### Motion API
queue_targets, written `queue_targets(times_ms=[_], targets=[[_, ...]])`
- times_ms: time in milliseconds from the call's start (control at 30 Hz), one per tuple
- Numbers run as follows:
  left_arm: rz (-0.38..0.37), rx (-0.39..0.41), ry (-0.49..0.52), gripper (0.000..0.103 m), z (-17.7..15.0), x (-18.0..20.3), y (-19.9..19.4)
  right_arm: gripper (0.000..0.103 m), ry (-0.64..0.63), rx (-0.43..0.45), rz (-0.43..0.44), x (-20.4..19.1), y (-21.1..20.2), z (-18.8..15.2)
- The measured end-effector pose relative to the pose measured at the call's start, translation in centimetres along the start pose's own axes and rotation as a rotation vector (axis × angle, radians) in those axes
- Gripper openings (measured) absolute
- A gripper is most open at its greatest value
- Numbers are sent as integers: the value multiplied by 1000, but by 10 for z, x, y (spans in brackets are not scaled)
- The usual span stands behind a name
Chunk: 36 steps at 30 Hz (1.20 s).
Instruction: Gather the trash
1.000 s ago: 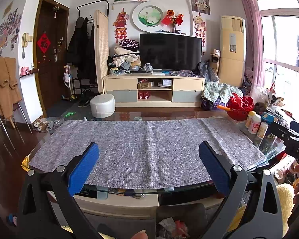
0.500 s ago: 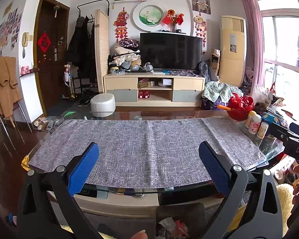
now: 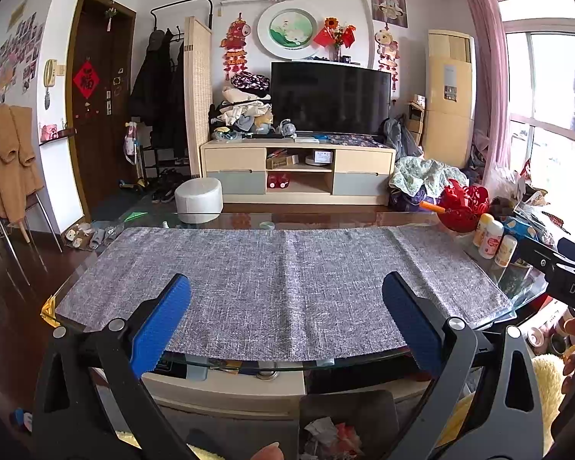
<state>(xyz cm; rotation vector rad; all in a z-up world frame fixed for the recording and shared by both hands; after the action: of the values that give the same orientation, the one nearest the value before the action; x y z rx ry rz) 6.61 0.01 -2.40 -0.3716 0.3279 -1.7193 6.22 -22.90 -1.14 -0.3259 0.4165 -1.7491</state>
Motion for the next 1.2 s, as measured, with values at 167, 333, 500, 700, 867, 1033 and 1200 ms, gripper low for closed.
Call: queue_targets(times_ms=[167,333,500,700,867,1033,1200], targets=[[0,1,-3,95,0,1,0,100,2,-1,0,0,1,0],[2,1,-3,95,0,2,0,100,3,1,-1,0,1,-1],[7,3,3,95,0,4,-1,100,2,2,-5,1,1,-1],[8,10,-6,95,2,8,-4,100,3,-3,-10,2,2,-2],[14,-1,-25,95,2,8,-2,100,4,-8,-14,2,4,-1],[5,-6,-30,95,-1,12,-1,100,9,-20,-19,2,6,-3],[-19,-6,-47,95,-3,13,0,100,10,-20,-18,2,7,-3]])
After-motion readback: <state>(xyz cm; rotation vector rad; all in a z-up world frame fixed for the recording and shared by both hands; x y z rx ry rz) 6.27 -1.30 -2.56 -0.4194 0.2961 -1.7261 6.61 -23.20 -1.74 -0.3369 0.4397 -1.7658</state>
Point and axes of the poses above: each gripper's, at about its wrist camera, not at the fingertips, and y roughly the way its jaws point, x to its right, z to its top, the point moved 9 cm from there along y, roughly the way its jaws point, and after that the axes turned 8 degrees about -z, right-handed, at the moved point
